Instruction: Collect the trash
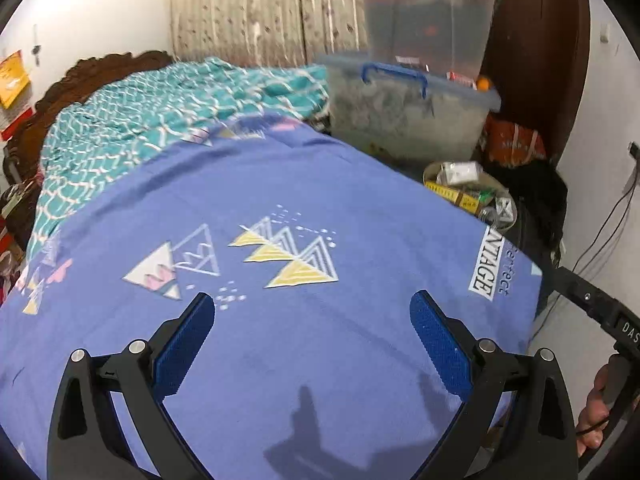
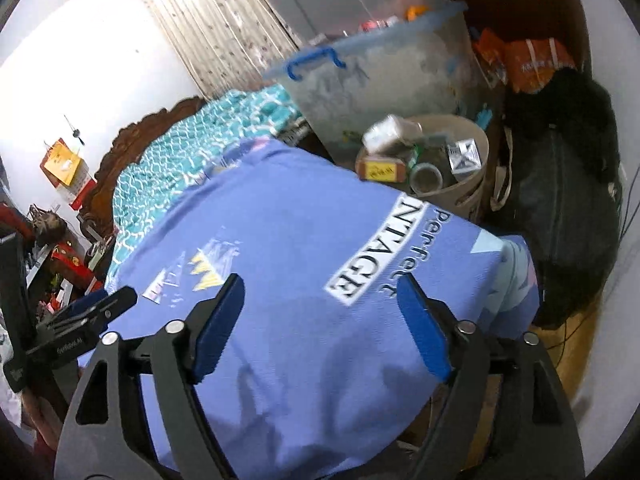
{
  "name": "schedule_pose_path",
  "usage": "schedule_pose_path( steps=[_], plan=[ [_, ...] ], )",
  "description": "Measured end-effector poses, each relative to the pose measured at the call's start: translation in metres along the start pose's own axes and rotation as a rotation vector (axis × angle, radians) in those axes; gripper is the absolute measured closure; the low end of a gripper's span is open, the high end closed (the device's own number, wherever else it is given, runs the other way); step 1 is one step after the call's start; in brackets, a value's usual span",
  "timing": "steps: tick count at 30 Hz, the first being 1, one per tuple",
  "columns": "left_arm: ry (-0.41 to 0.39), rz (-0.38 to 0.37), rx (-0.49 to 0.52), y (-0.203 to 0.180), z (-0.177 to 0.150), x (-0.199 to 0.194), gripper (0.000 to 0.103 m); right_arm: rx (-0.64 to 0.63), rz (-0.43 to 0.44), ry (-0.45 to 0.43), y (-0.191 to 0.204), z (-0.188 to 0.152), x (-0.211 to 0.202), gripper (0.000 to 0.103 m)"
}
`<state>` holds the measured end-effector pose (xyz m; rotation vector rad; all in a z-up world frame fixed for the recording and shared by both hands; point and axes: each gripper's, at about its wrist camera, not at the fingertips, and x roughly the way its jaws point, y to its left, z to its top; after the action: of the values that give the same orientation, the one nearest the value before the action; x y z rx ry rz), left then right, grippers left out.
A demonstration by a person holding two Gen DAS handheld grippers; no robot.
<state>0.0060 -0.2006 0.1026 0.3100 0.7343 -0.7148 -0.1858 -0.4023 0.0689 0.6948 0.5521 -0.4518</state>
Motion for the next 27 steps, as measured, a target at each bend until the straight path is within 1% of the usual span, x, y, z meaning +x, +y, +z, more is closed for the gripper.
schedule_pose_path(
  steps=[2, 4, 7, 9, 12, 16, 22, 24, 27],
  plan=[
    [-0.031, -0.002, -0.018, 0.008, -0.006, -0.016, 0.009, -0.004, -0.005, -0.039, 0.012, -0.004, -0.015, 0.016],
    [-0.040, -0.003, -0.038, 0.012, -0.010, -0.026, 0.009, -0.005, -0.009, -0.062, 0.021, -0.007, -0.026, 0.013],
    [-0.028, -0.042, -0.063, 0.017, -0.018, -0.034, 0.009, -0.007, -0.013, -0.069, 0.033, -0.017, -0.034, 0.010],
    [-0.032, -0.048, -0.068, 0.018, -0.022, -0.038, 0.009, -0.009, -0.018, -0.064, 0.035, -0.021, -0.035, 0.009],
    [-0.034, -0.019, -0.061, 0.014, -0.028, -0.042, 0.009, -0.003, -0.025, -0.050, 0.040, -0.028, -0.036, 0.008],
    [-0.038, -0.010, -0.055, 0.009, -0.031, -0.046, 0.009, -0.005, -0.026, -0.041, 0.044, -0.033, -0.037, 0.008],
    [-0.071, 0.024, -0.056, 0.005, -0.030, -0.053, 0.009, -0.024, -0.038, -0.096, 0.048, -0.033, -0.048, 0.006],
    [-0.075, 0.046, -0.063, 0.004, -0.030, -0.053, 0.009, -0.029, -0.055, -0.105, 0.049, -0.034, -0.049, 0.004],
    [-0.067, 0.073, -0.063, 0.003, -0.031, -0.049, 0.009, -0.028, -0.094, -0.128, 0.047, -0.037, -0.048, 0.004]
  ],
)
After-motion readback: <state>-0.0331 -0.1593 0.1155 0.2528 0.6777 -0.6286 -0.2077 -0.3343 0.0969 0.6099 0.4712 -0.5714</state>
